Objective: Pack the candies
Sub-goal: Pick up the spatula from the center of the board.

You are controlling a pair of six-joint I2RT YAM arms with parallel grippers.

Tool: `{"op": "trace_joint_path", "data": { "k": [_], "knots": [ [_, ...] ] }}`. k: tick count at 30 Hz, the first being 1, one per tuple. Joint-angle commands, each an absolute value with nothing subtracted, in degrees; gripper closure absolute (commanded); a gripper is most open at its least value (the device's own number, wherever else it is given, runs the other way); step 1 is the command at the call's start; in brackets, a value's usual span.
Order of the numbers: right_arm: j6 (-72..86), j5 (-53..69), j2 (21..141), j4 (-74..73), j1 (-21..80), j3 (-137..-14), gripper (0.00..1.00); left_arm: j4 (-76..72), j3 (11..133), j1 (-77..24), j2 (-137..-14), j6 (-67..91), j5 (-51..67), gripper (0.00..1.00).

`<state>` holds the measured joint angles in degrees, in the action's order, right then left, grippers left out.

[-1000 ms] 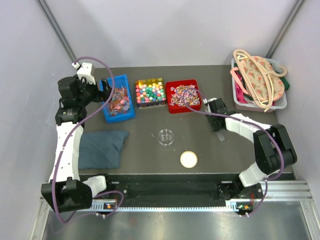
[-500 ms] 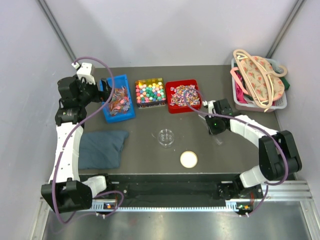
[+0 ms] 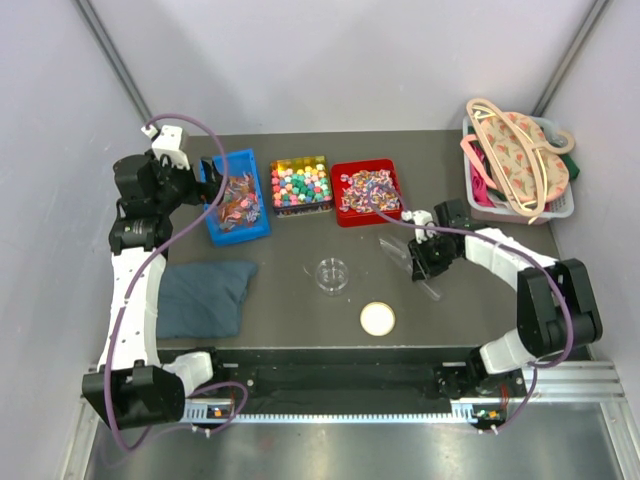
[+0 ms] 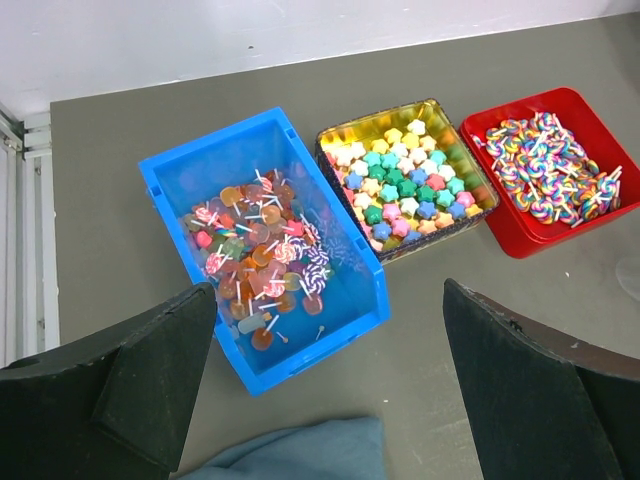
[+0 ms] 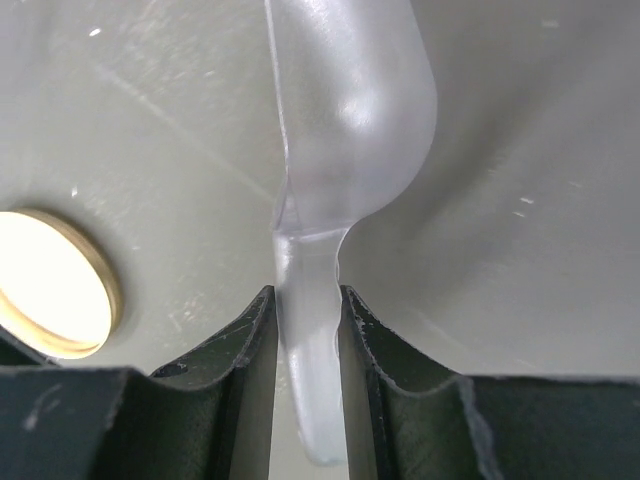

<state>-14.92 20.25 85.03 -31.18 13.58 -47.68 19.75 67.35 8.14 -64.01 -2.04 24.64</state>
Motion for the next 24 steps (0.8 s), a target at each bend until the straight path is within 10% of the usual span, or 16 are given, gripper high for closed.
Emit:
{"op": "trace_joint_path", "data": {
  "k": [1,12,24],
  "knots": [
    [-18.5,27.1,86.6,-31.1,12.7,-49.5,0.73,18.3,68.5,8.0,-62.3,-1.3,25.8,0.01],
    [-19.9,27.0,85.9,-29.7,11.3,-49.0,0.36,18.6,68.1,8.0,-62.1,-1.3,26.0,0.01],
    [-18.4,24.2,83.8,-26.2,11.2,-48.1,0.35,18.3,67.3,8.0,-62.2,-1.1,26.2,0.01]
  ]
}}
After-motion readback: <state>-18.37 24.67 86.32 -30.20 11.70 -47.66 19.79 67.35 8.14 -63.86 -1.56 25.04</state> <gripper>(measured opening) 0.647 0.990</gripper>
